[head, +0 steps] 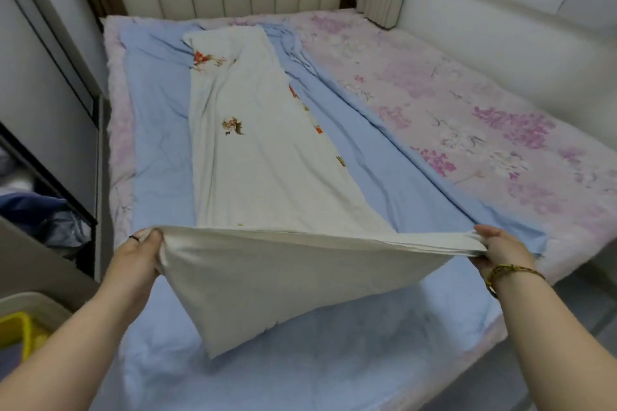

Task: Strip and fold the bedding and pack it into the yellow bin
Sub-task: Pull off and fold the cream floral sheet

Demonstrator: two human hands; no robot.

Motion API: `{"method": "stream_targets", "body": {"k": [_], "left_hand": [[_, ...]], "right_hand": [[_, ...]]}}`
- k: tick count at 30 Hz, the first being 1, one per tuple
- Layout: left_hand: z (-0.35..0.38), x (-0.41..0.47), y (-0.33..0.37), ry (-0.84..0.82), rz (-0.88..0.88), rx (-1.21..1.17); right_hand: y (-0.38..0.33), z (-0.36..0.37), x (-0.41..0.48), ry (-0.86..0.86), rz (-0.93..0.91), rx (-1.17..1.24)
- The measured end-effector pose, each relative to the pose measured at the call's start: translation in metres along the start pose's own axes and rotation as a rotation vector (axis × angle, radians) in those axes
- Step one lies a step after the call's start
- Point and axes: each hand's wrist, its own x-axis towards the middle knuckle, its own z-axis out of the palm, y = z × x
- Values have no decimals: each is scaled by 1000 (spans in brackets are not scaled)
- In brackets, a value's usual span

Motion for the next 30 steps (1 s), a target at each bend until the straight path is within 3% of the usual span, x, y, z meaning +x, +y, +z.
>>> {"method": "stream_targets", "body": {"k": [4, 7, 9, 11, 13, 15, 16, 19, 22, 23, 24, 26, 27, 28, 30], "left_hand": [[45, 12, 35, 74, 29, 35], [72, 11, 71, -133, 232, 588], [73, 5, 90, -367, 229, 951], [72, -1, 104, -470, 188, 1191], [69, -4, 114, -391, 265, 1461], [70, -3, 128, -177, 364, 1624], [70, 1, 141, -86, 375, 1586], [74, 1, 187, 93, 318, 1195], [79, -1, 238, 310, 439, 702], [82, -2, 252, 302, 465, 476], [83, 0, 261, 215, 478, 247], [86, -6, 272, -45, 429, -12], [85, -11, 271, -157, 374, 35], [83, -13, 265, -213, 328, 155], [81, -14, 266, -66, 403, 273]], "right_hand": [[-54, 40, 21, -155, -218, -446], [-89, 61, 26, -502, -494, -887], [-112, 67, 27, -775, -668, -1288], [-137, 69, 31, -992, -617, -1653], [-147, 73, 34, -1023, -547, -1969], [-151, 88, 38, -854, -842, -2197], [-161, 102, 36, -746, -1052, -2211], [-201, 133, 31, -415, -1474, -1877], [-248, 153, 25, -266, -1602, -1059], [-261, 159, 19, -311, -1577, -726], [-269, 161, 7, -412, -1401, -527], [-279, 167, -14, -638, -1103, -459], [-281, 169, -14, -703, -943, -372], [-282, 167, -14, -693, -910, -385], [-286, 155, -18, -610, -960, -179]]}}
